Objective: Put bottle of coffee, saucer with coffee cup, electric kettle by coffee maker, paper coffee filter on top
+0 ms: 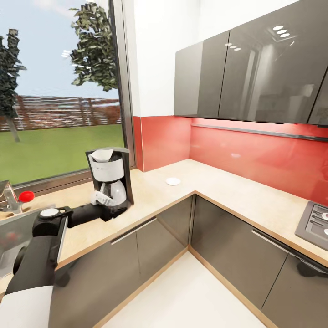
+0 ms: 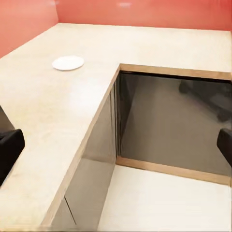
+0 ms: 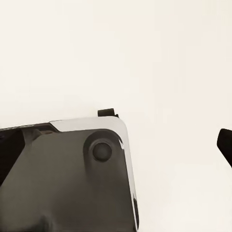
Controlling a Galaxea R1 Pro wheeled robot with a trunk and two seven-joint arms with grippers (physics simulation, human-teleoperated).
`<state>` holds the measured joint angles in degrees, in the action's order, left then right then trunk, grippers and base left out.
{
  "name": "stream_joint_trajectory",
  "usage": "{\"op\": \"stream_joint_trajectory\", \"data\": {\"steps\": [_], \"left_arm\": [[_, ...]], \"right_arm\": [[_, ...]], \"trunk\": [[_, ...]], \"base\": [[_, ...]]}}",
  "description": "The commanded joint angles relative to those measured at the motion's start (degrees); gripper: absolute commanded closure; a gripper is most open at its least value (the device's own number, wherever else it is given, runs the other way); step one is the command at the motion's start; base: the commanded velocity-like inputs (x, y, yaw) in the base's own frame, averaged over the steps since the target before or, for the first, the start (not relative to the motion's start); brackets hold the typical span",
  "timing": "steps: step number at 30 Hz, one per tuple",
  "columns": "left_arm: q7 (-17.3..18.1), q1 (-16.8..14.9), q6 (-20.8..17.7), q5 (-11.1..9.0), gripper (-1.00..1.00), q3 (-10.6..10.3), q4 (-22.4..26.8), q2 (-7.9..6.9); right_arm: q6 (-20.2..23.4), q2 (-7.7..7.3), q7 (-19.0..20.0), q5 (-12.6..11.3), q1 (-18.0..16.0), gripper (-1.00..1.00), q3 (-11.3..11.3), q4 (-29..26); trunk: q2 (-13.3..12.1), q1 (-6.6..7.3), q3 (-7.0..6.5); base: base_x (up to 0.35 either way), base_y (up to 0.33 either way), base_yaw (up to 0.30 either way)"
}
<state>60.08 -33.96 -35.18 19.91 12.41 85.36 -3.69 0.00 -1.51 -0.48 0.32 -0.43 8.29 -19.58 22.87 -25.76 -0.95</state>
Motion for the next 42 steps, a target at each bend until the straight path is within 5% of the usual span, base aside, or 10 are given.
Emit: {"op": "stream_joint_trajectory", "data": {"steps": [1, 17, 24, 42], "left_arm": [[0.62, 0.30, -0.77, 0.24, -1.00, 0.31, -0.28, -0.29], [1.11, 5.45, -0.58, -1.09, -1.00, 5.33, -2.89, -0.56], [0.59, 7.67, -0.37, -0.87, -1.00, 4.73, -1.95, -0.20], [0.56, 7.68, -0.42, -0.92, -1.00, 5.14, -1.95, -0.17]], "right_arm": [[0.00, 0.05, -0.05, 0.03, -0.01, -1.00, 0.16, -0.01], [-0.05, -0.16, -0.12, -0.06, -0.01, -1.00, 0.31, 0.03], [-0.03, -0.16, -0.13, -0.08, -0.01, -1.00, 0.36, 0.07], [-0.04, -0.16, -0.13, -0.14, -0.01, -1.00, 0.41, 0.07]], "trunk": [[0.04, -0.02, 0.02], [0.04, -0.02, 0.02], [0.04, -0.02, 0.02], [0.04, -0.02, 0.02]], "base": [[0.000, 0.000, 0.000], [0.000, -0.007, 0.000], [0.000, -0.237, 0.000], [-0.019, -0.271, 0.141]]}}
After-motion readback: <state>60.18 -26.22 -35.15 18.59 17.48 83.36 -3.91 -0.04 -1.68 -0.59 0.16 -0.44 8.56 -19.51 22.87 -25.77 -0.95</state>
